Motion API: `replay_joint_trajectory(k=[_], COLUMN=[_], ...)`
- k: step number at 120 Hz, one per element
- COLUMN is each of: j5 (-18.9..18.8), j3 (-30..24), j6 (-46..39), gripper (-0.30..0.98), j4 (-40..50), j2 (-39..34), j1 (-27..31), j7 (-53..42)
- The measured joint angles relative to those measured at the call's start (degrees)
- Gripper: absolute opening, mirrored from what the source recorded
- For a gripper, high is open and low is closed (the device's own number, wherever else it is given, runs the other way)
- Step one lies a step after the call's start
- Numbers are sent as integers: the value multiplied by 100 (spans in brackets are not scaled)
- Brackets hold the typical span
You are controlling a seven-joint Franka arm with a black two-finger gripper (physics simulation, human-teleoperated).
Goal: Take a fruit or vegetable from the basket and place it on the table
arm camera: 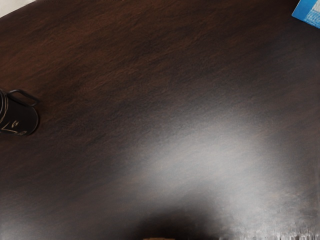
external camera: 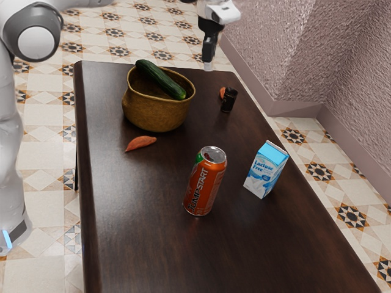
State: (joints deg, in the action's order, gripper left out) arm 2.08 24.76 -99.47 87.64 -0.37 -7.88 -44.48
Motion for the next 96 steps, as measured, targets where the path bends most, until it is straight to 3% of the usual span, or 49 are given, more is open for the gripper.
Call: replay_joint_trajectory(k=[36,96], j5=[-385,-450], j3=[-2,47], j6=[-201,-301], gripper=[69,69], j4=[142,303], j2=[-72,-80], j1=[-361,-1233], j7=[-1926,-3785])
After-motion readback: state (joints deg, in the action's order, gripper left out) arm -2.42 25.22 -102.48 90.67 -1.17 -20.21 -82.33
